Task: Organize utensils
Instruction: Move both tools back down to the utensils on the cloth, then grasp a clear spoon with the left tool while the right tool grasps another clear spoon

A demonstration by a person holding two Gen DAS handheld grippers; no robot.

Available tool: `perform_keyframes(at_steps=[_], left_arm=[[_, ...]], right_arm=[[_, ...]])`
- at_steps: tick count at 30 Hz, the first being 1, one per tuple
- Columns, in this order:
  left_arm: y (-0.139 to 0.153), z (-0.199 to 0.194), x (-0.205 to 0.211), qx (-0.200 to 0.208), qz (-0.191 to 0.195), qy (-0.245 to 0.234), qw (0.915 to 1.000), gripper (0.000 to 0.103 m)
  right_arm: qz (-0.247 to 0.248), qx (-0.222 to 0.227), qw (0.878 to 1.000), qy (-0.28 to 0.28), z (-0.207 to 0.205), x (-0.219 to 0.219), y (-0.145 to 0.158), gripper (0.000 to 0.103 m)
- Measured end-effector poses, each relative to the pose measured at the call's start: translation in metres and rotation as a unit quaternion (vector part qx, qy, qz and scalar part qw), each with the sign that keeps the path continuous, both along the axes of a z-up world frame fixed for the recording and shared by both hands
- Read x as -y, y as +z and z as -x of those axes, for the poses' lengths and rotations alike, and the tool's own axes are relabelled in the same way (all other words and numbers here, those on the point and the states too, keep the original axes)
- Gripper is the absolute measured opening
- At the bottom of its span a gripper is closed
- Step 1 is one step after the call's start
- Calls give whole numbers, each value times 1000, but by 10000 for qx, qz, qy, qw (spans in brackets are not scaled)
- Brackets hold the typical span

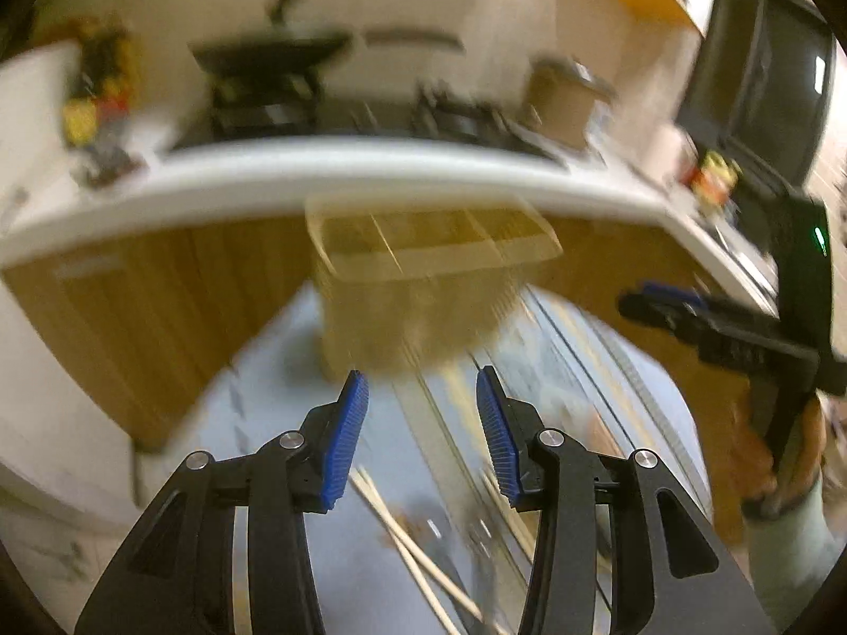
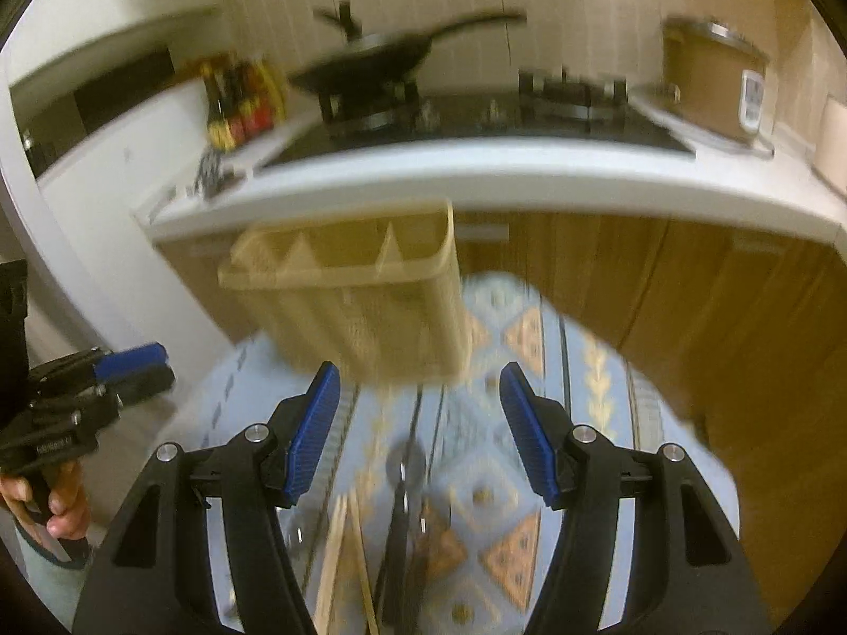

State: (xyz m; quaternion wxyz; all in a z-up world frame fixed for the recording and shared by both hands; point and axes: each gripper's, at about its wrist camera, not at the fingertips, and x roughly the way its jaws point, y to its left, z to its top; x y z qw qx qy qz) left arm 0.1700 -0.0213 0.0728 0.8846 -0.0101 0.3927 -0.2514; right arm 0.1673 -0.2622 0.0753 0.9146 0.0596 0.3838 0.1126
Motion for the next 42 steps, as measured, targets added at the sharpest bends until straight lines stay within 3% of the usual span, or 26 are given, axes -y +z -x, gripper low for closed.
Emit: perform_keyframes(at_steps=[7, 13, 20, 25, 35, 38, 42], left_arm=[[-68, 8, 35, -1094, -423, -779, 9900, 42], [-108, 7, 48, -1472, -841, -987, 9806, 42], [-117, 2, 64, -1441, -1054, -1101, 9778, 42], [-126, 3, 85, -1442, -1409, -1111, 9731, 42], [-126, 6, 105, -1218, -1639, -955, 9743, 41], [-124, 6, 106, -1205, -1591, -895, 9758, 32], [-123, 5, 105, -1235, -1494, -821, 9776, 31]], right_arm=[[263, -919, 9953, 157, 7, -8, -50, 59], [-126, -1752, 9841, 258, 3, -5, -97, 53], [-185, -1976, 9801, 90, 0, -1, -114, 52], [-158, -2012, 9794, 3, -6, 0, -118, 52], [128, -2129, 9770, -5, -17, -15, -126, 52], [241, -2104, 9773, -46, -20, -25, -129, 44], [473, -1995, 9787, -75, -23, -36, -129, 37]])
